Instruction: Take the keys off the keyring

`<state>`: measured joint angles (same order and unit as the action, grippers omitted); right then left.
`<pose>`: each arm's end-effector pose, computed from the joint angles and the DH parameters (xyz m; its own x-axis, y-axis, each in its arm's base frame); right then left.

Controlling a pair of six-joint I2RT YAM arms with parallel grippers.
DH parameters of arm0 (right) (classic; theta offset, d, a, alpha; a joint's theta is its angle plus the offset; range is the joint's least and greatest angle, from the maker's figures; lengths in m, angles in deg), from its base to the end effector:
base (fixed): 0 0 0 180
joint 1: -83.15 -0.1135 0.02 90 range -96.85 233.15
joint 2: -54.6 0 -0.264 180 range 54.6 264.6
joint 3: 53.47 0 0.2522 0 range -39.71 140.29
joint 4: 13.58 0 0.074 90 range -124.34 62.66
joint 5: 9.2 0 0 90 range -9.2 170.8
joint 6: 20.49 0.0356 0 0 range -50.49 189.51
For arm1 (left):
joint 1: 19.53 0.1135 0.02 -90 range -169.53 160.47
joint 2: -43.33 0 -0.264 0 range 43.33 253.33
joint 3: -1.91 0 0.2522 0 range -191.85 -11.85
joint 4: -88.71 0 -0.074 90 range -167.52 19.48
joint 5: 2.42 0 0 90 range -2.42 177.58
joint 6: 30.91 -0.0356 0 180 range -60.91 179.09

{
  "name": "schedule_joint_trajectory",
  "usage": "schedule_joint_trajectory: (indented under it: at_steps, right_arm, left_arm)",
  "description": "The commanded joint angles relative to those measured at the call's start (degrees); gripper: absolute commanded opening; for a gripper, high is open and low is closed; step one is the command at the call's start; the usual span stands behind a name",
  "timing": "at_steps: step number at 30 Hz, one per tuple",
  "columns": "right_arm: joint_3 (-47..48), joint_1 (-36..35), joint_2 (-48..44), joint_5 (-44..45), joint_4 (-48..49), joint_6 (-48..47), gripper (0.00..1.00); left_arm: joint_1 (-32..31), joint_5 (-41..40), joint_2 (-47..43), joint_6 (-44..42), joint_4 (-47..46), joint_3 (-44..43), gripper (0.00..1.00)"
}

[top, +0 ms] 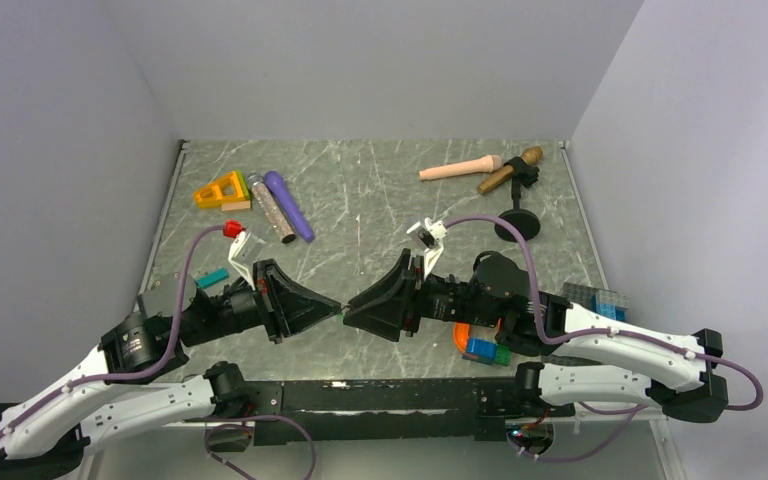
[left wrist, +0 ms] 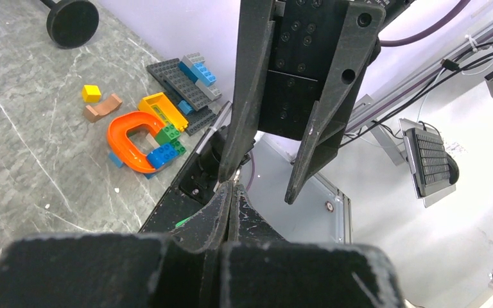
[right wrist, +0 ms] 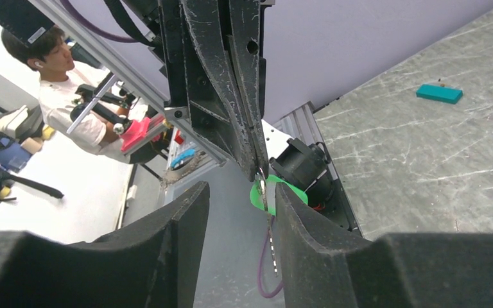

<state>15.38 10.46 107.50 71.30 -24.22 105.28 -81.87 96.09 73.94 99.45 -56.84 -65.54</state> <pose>0.0574 0.2040 0.4035 -0.5566 0.1515 -0.8168 -0.8198 0.0592 0.5696 0.0435 -0.0943 0.4037 -0.5970 -0.2407 -0.7653 0.7323 0.2261 -0.6423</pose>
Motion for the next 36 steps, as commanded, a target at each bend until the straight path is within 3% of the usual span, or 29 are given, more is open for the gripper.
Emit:
schedule_joint_trajectory:
  at_steps: [1, 5, 9, 18, 28, 36]
  right_arm:
    - [0.4, -0.3, -0.2, -0.2, 2.2, -0.2, 0.49]
    - [0.0, -0.3, -0.9, 0.7, 2.0, -0.4, 0.53]
    - [-0.1, -0.3, -0.9, 0.8, 2.2, -0.4, 0.51]
    - [0.1, -0.3, 0.2, 0.1, 3.0, -0.4, 0.27]
    - [0.1, -0.3, -0.1, 0.7, 2.8, -0.3, 0.2]
    - [0.1, -0.2, 0.3, 1.2, 3.0, -0.1, 0.07]
  left_arm:
    - [-0.3, -0.7, -0.5, 0.9, -3.3, -0.9, 0.0]
    - [-0.3, -0.6, -0.6, 1.2, -3.6, -0.7, 0.0]
    - [-0.3, -0.6, -0.6, 1.4, -4.2, -0.6, 0.0]
    - [-0.3, -0.5, -0.4, 1.5, -4.2, -0.8, 0.0]
    - [-0.3, -0.3, -0.3, 1.7, -4.7, -0.4, 0.0]
    - [-0.4, 0.1, -0.4, 2.1, -4.8, -0.4, 0.0]
